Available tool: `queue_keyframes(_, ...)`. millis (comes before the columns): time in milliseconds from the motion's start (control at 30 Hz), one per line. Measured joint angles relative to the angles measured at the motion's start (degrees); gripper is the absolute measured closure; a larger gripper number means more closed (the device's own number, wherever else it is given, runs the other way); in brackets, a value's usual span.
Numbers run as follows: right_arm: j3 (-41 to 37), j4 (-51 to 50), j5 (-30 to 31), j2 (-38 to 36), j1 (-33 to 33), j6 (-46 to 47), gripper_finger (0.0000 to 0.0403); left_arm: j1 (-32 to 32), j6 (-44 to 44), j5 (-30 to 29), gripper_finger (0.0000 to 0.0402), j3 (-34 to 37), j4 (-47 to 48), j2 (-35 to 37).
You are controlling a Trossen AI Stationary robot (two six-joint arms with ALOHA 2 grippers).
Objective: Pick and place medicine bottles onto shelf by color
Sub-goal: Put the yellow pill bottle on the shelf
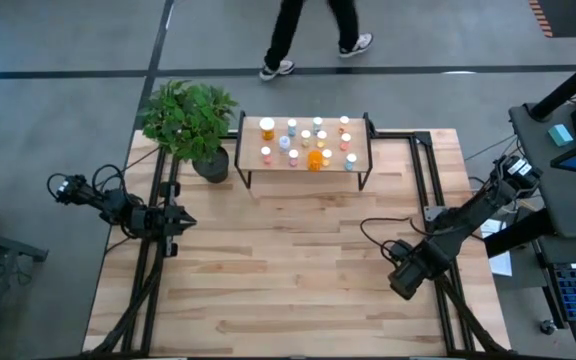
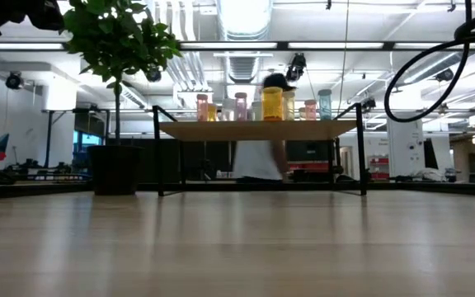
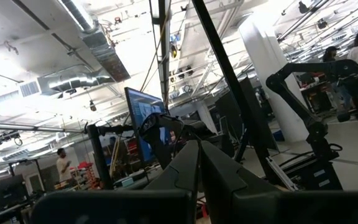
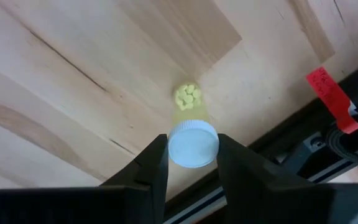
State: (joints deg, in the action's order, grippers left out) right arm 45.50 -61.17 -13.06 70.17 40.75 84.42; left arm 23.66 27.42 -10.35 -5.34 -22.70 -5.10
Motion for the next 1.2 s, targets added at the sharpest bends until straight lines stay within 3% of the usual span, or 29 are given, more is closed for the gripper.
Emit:
queue_keyframes(200, 1.80, -0.20, -0.63, -0.38, -1.10, -2.82, 0.0289, 0.00, -0.01, 0.00, 0.0402, 0.00, -1.18, -0.01)
queue_keyframes(400, 13.77, 0.11, 0.44, 0.01, -6.80, -16.86, 0.0292, -0.02, -0.07, 0.02, 0.0402, 0.00, -1.51, -0.07)
queue_keyframes(533, 24.20, -4.91, 7.65, 0.48, -10.98, -28.75, 0.0292, -0.02, -0.07, 0.02, 0.0402, 0.00, -2.10, -0.11)
queue_keyframes(633, 32.20, -14.17, 14.97, 1.76, -15.60, -37.63, 0.0292, -0.02, -0.08, 0.02, 0.0402, 0.00, -2.16, -0.11)
queue_keyframes(833, 43.97, -28.89, 28.22, 4.85, -26.29, -61.46, 0.0293, -0.02, -0.11, 0.02, 0.0402, 0.02, -2.16, -0.11)
queue_keyframes(1033, 48.26, -26.73, 33.88, 4.98, -36.43, -95.61, 0.0293, -0.02, -0.11, 0.02, 0.0402, 0.02, -2.19, -0.11)
queue_keyframes(1200, 50.45, -26.62, 42.65, 5.03, -43.34, -119.40, 0.0293, -0.02, -0.09, 0.02, 0.0402, 0.02, -2.19, -0.11)
